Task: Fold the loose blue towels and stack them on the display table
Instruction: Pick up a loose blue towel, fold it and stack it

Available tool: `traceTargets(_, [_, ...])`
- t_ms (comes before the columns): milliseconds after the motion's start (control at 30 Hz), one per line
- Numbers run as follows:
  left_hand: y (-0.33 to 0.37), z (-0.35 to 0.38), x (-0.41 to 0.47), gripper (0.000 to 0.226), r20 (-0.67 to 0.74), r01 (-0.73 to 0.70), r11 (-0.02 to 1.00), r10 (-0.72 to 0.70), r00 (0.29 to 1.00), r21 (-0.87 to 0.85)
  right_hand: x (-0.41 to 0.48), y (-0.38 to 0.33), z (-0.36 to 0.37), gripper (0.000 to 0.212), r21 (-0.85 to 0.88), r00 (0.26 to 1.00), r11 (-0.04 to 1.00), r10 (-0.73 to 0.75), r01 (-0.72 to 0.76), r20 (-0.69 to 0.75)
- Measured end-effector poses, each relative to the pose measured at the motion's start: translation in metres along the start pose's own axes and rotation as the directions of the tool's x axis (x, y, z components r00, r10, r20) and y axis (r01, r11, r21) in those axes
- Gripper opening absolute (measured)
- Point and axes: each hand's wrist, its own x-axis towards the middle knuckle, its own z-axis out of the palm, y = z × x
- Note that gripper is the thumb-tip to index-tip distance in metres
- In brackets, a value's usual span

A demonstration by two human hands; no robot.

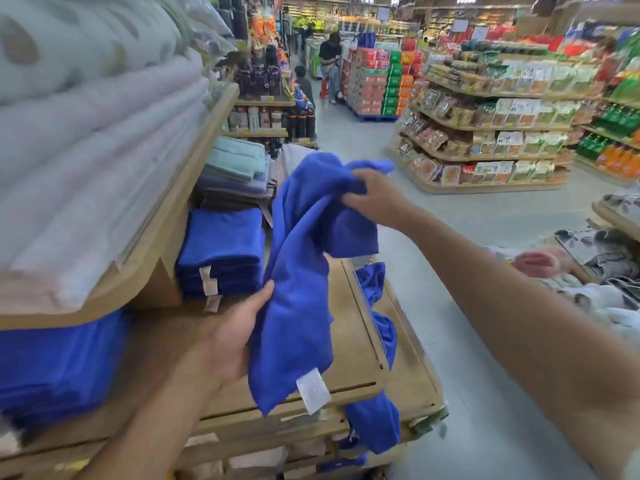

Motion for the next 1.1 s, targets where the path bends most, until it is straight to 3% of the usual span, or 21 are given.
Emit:
traceTargets(33, [-0.021, -0.012, -0.006, 0.055, 0.021, 0.07, 0.995, -0.069, 0.997, -0.067, -0.009, 0.012, 0.017, 0.018, -0.143, 0.986, 0.99, 0.041, -0.018, 0.162])
traceTargets(100, [-0.056, -0.033, -0.011, 0.058, -0.099, 0.142, 0.975, -0.16, 0.982, -0.17, -0.037, 0.029, 0.053, 0.05, -0.329, 0.929, 0.944, 0.115, 0.007, 0.352])
traceTargets(133, [-0.071, -0.043, -0.013, 0.061, -0.187, 0.142, 0.97, -0.18, 0.966, -0.198, -0.057, 0.031, 0.071, 0.055, -0.317, 0.929, 0.948, 0.095, 0.025, 0.359])
traceTargets(200, [-0.086, -0.054, -0.017, 0.06, -0.25, 0.128, 0.952, -0.201, 0.947, -0.279, -0.101, 0.028, 0.105, 0.036, -0.114, 0.933, 0.989, -0.051, 0.098, 0.356])
traceTargets(267, [-0.089, -0.057, -0.019, 0.056, -0.265, 0.124, 0.928, -0.226, 0.937, -0.352, -0.15, 0.02, 0.135, 0.025, 0.067, 0.878, 0.98, -0.196, 0.186, 0.436])
traceTargets(367, [-0.089, -0.062, -0.015, 0.063, -0.258, 0.107, 0.881, -0.248, 0.934, -0.46, -0.207, 0.011, 0.172, 0.05, 0.059, 0.762, 0.917, -0.363, 0.395, 0.536])
traceTargets(433, [-0.091, -0.062, -0.013, 0.068, -0.243, 0.106, 0.864, -0.253, 0.937, -0.492, -0.226, 0.012, 0.191, 0.058, 0.016, 0.764, 0.886, -0.408, 0.463, 0.499])
traceTargets(500, [-0.092, -0.061, -0.011, 0.066, -0.228, 0.112, 0.845, -0.265, 0.937, -0.523, -0.231, 0.016, 0.201, 0.042, 0.078, 0.81, 0.909, -0.402, 0.409, 0.427])
traceTargets(567, [-0.093, -0.061, -0.01, 0.058, -0.221, 0.109, 0.849, -0.255, 0.941, -0.517, -0.23, 0.02, 0.201, 0.022, 0.206, 0.883, 0.956, -0.275, 0.209, 0.38])
traceTargets(633, [-0.092, -0.064, -0.008, 0.043, -0.281, 0.107, 0.908, -0.234, 0.931, -0.405, -0.226, 0.025, 0.199, 0.035, 0.436, 0.948, 0.894, -0.045, -0.102, 0.314])
traceTargets(700, [-0.089, -0.074, -0.002, 0.043, -0.374, 0.116, 0.973, -0.186, 0.909, -0.201, -0.221, 0.03, 0.196, 0.042, 0.576, 0.957, 0.772, 0.143, -0.269, 0.254])
traceTargets(800, [-0.077, -0.072, 0.008, 0.067, -0.409, 0.123, 0.983, -0.058, 0.911, 0.135, -0.216, 0.03, 0.197, 0.042, 0.582, 0.939, 0.741, 0.215, -0.336, 0.269])
traceTargets(900, [-0.06, -0.065, 0.023, 0.076, -0.383, 0.057, 0.972, 0.036, 0.923, 0.228, -0.217, 0.028, 0.206, 0.044, 0.551, 0.932, 0.763, 0.194, -0.339, 0.306])
traceTargets(1033, [-0.04, -0.065, 0.044, 0.053, -0.391, 0.051, 0.951, 0.076, 0.917, 0.304, -0.217, 0.031, 0.206, 0.044, 0.546, 0.934, 0.769, 0.186, -0.332, 0.305])
traceTargets(1100, [-0.033, -0.064, 0.048, 0.03, -0.429, 0.075, 0.962, 0.046, 0.902, 0.261, -0.219, 0.032, 0.207, 0.043, 0.528, 0.934, 0.785, 0.177, -0.324, 0.31])
